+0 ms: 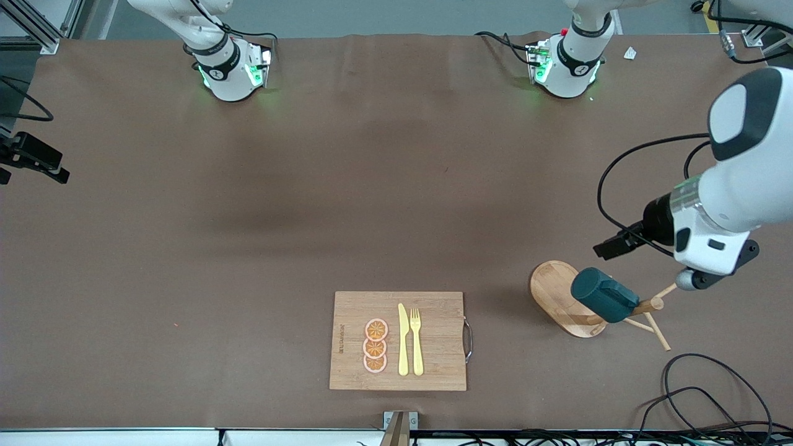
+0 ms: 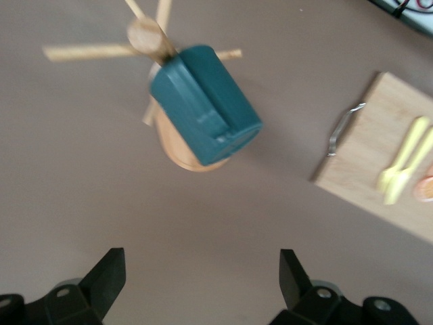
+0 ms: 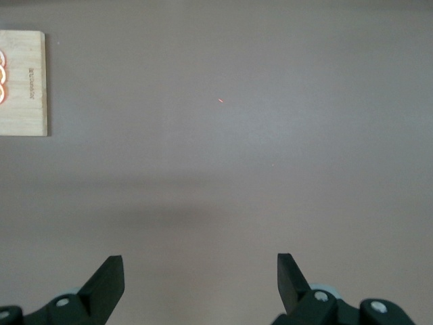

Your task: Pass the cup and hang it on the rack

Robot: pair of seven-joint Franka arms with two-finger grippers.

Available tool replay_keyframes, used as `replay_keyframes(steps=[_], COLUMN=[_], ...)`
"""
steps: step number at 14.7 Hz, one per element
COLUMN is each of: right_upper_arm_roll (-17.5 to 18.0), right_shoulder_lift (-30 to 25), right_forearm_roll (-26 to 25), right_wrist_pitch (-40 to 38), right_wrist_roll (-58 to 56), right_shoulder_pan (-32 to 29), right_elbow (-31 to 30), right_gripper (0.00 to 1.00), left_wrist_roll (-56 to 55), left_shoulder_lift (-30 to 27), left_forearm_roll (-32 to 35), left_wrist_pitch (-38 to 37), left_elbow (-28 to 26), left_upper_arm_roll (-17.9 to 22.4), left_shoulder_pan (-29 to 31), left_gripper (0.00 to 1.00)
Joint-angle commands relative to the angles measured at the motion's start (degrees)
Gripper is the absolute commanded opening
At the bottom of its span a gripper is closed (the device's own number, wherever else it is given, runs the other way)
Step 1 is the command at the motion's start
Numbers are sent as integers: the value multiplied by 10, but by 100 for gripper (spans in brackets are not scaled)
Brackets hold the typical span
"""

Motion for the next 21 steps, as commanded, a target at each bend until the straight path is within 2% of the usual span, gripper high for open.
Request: replay_keyframes(steps=[1, 5, 7, 9, 11, 12, 13, 18, 21], right_upper_arm_roll=[4, 4, 4, 4, 4, 4, 4, 4, 4], right_shoulder_lift=[-7, -7, -7, -7, -7, -7, -7, -7, -7], right_forearm_roll=[-5, -5, -6, -5, -5, -5, -5, -6, -6], right_wrist_pitch=[5, 3, 4, 3, -2, -9, -9, -7, -9], right_wrist_roll=[-27, -29, -29, -29, -27, -27, -29, -30, -29], right_shoulder_pan=[-7, -7, -8, -7, -6, -7, -8, -8, -6], right_elbow=[-8, -5, -5, -5, -5, -5, -5, -3, -3], right_gripper=[100, 100, 100, 100, 100, 100, 100, 100, 100], left_wrist_roll=[92, 171, 190, 252, 271, 273, 272, 272, 273], left_shoulder_lift=[-44, -98, -123, -144, -156, -170, -182, -224, -247], left_forearm_roll=[49, 49, 41, 34, -22, -37, -39, -40, -40], left_wrist_pitch=[-49, -60, -65, -91, -119, -129, -129, -123, -93], left_elbow=[-6, -7, -14, -22, -27, -41, -53, -110, -149], left_upper_arm_roll=[-18, -12, 8, 79, 145, 172, 183, 194, 194], left_shoulder_pan=[10, 15, 4, -50, -82, -98, -110, -115, -115], left_gripper=[100, 100, 100, 100, 100, 100, 100, 100, 100])
